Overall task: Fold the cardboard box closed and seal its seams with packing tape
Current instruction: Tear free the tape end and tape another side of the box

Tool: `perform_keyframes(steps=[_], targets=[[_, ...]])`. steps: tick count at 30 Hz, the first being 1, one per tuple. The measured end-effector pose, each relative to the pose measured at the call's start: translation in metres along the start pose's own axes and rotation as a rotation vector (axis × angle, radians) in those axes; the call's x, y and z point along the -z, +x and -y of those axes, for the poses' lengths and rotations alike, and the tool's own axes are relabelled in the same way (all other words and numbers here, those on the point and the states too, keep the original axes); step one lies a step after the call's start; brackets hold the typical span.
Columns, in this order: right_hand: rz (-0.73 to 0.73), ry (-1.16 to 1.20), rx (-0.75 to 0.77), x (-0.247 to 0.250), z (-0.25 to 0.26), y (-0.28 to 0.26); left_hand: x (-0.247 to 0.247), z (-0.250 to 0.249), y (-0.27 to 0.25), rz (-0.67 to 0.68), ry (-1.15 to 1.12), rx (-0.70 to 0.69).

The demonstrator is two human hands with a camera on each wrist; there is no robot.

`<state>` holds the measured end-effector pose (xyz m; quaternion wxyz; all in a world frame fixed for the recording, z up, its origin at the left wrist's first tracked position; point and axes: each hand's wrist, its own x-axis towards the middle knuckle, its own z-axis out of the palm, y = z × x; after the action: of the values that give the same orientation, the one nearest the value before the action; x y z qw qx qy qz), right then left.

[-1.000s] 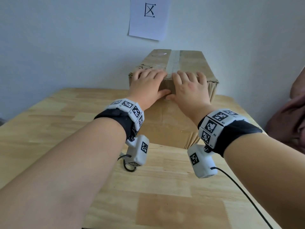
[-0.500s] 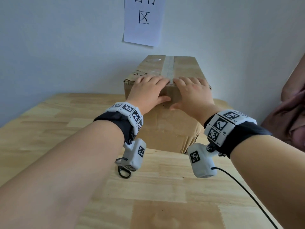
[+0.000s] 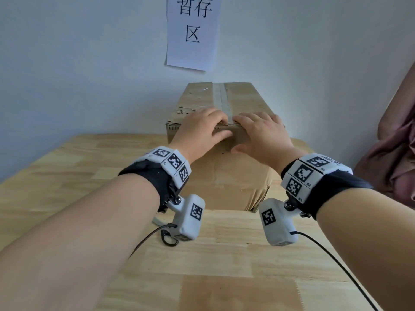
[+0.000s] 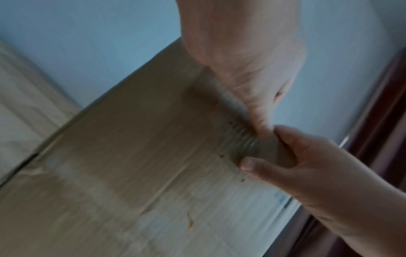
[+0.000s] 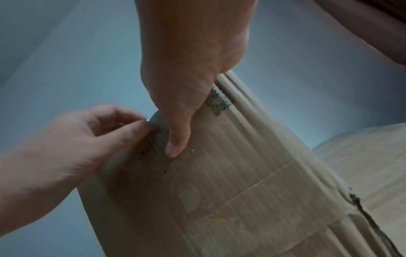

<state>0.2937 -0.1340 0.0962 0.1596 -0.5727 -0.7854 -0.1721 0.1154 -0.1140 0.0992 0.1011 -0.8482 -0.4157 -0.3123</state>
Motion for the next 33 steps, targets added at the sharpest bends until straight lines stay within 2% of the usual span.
perform_keyframes(steps=[2,4,7,14,17,19,21,23,24,25,26,29,31,33], targets=[[-0.016,0.028,-0.009,0.001,0.000,-0.002,0.005,-0.002,0.013,0.228,0.169,0.046],[-0.021,0.066,-0.014,0.002,0.000,-0.004,0.009,-0.001,0.026,0.398,0.212,0.043],[-0.008,0.099,-0.025,0.002,-0.001,0.001,0.007,0.003,0.034,0.471,0.193,0.046],[-0.005,0.115,-0.063,0.001,-0.002,0.004,0.001,-0.006,0.015,0.198,0.134,0.079],[0.005,0.071,-0.120,0.000,0.001,0.002,0.009,-0.005,0.009,0.028,0.001,-0.015],[-0.014,0.028,-0.156,-0.005,0.007,-0.003,0.017,-0.002,-0.002,-0.019,-0.007,-0.044],[-0.147,0.027,-0.101,-0.014,0.020,-0.014,0.022,0.006,-0.021,-0.061,0.034,-0.043],[-0.335,0.039,0.034,-0.029,0.042,-0.028,0.023,0.020,-0.044,-0.110,0.056,-0.011],[-0.364,0.061,0.092,-0.036,0.055,-0.035,0.021,0.029,-0.058,-0.122,0.054,0.020],[-0.347,0.078,0.136,-0.044,0.069,-0.040,0.019,0.037,-0.071,-0.122,0.049,0.063],[-0.262,0.110,0.152,-0.052,0.082,-0.043,0.015,0.045,-0.085,-0.108,0.048,0.119],[0.065,0.253,0.083,-0.068,0.111,-0.047,0.008,0.066,-0.123,-0.047,0.086,0.294],[0.153,0.328,0.040,-0.078,0.122,-0.045,0.003,0.077,-0.146,0.025,0.110,0.407],[0.210,0.371,0.016,-0.087,0.132,-0.042,-0.008,0.087,-0.167,0.160,0.132,0.537]])
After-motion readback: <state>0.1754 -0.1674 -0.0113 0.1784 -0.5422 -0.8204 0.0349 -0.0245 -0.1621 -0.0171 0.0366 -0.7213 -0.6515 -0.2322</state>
